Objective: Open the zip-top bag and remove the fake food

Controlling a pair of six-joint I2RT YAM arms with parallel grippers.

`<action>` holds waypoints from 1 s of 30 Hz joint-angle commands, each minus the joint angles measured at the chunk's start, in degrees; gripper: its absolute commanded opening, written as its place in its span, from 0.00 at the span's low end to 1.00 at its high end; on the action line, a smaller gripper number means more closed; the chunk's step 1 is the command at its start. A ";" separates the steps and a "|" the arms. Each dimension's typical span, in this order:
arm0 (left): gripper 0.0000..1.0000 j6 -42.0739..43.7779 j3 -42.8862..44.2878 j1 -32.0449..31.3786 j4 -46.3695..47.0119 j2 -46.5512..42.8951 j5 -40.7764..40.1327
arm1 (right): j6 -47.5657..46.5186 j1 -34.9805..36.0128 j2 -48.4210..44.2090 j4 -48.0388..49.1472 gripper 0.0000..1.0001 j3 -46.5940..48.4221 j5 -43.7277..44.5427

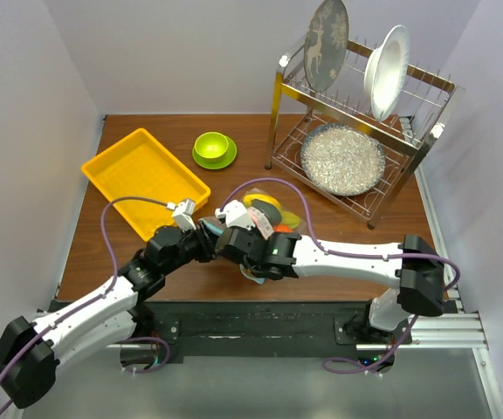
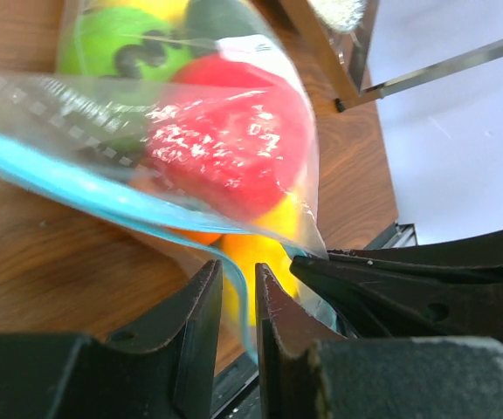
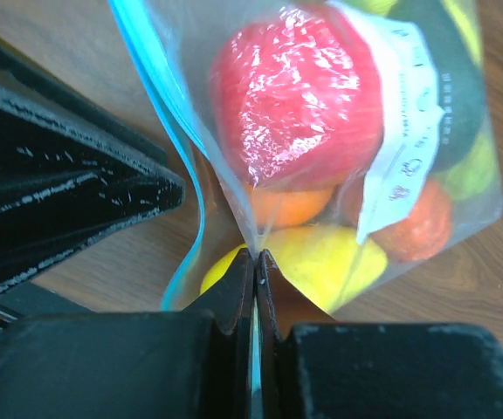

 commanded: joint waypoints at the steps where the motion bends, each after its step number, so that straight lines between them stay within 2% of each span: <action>1: 0.26 1.48 3.24 -0.87 1.99 -0.25 -0.96 | 2.72 -0.04 -3.86 3.52 0.00 3.24 5.51; 9: 0.27 2.62 3.68 -1.40 7.62 1.24 -2.63 | 3.78 -0.13 -2.98 2.91 0.00 6.23 8.42; 15: 0.27 6.22 7.11 -1.75 3.14 0.80 -8.59 | 4.57 -0.57 -3.42 3.25 0.00 6.40 8.34; 18: 0.35 9.11 7.81 -1.84 3.66 2.03 -11.24 | 5.01 -1.18 -3.68 3.78 0.00 6.49 7.11; 25: 0.43 13.52 6.85 -2.28 6.47 4.67 -13.44 | 5.89 -2.15 -4.65 3.69 0.00 7.37 6.75; 30: 0.52 16.33 4.65 -2.72 12.36 3.62 -14.15 | 5.89 -2.68 -5.35 4.57 0.00 7.37 5.17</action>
